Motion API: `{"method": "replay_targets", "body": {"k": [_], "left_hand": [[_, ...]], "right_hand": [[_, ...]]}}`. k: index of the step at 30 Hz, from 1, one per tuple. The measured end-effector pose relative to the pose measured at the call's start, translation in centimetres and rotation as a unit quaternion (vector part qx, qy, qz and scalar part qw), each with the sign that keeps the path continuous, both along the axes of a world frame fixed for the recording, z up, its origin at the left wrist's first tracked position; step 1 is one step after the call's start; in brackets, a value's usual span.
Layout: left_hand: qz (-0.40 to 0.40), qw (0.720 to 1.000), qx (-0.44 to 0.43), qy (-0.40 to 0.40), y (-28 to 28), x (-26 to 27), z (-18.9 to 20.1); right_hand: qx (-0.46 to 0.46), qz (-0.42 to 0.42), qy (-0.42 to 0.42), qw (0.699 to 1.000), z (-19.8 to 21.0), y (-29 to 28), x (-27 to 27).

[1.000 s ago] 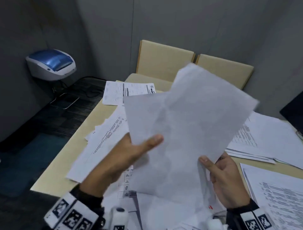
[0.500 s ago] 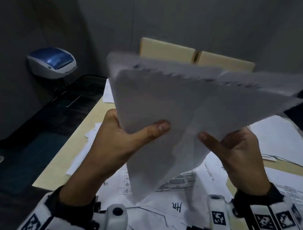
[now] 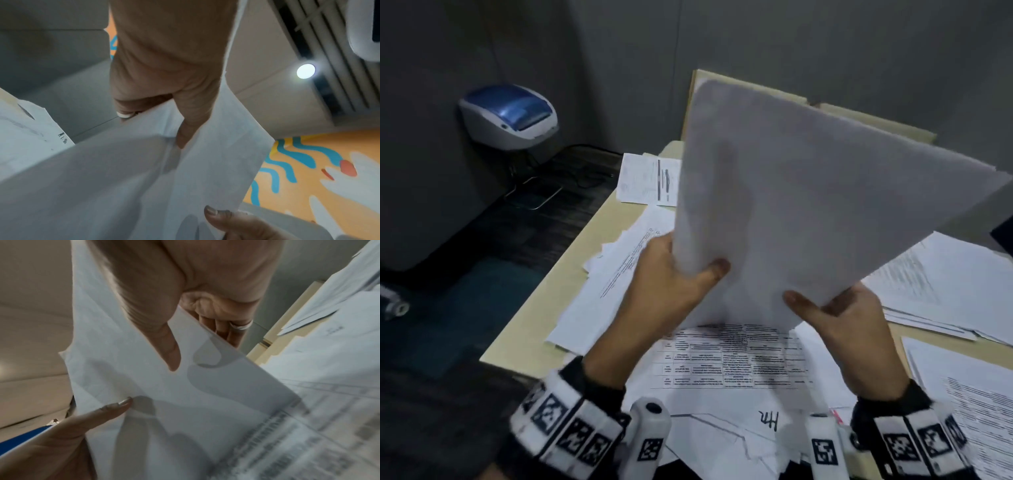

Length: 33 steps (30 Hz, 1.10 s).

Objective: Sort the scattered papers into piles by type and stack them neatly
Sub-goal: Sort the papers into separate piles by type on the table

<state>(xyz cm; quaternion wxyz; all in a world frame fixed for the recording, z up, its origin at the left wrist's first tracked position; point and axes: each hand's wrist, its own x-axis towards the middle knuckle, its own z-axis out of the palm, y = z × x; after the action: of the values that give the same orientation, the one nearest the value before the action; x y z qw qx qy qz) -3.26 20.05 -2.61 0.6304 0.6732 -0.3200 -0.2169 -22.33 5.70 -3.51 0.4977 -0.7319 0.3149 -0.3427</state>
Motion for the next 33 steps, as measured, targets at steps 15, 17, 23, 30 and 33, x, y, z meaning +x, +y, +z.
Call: {"method": "replay_targets", "body": {"k": [15, 17, 23, 30, 33], "left_hand": [[0.042, 0.974, -0.129, 0.184, -1.1, -1.9, -0.2], [0.014, 0.984, -0.094, 0.150, -1.2, -2.8, -0.3], [-0.159, 0.984, 0.071, -0.022, -1.6, -3.8, -1.4], [-0.239, 0.880, 0.294, -0.287, -2.0, -1.7, -5.5], [-0.240, 0.877, 0.313, -0.276, -2.4, -1.3, -6.0]], "right_hand": [[0.396, -0.005, -0.187, 0.899, -3.9, 4.2, -1.7], [0.333, -0.019, -0.136, 0.933, -3.2, 4.9, -1.5], [0.305, -0.125, -0.112, 0.938, -2.0, -1.0, -4.1], [0.359, -0.275, -0.284, 0.846, 0.2, -15.8, -11.7], [0.362, -0.304, -0.284, 0.834, -0.4, -22.8, -16.7]]}}
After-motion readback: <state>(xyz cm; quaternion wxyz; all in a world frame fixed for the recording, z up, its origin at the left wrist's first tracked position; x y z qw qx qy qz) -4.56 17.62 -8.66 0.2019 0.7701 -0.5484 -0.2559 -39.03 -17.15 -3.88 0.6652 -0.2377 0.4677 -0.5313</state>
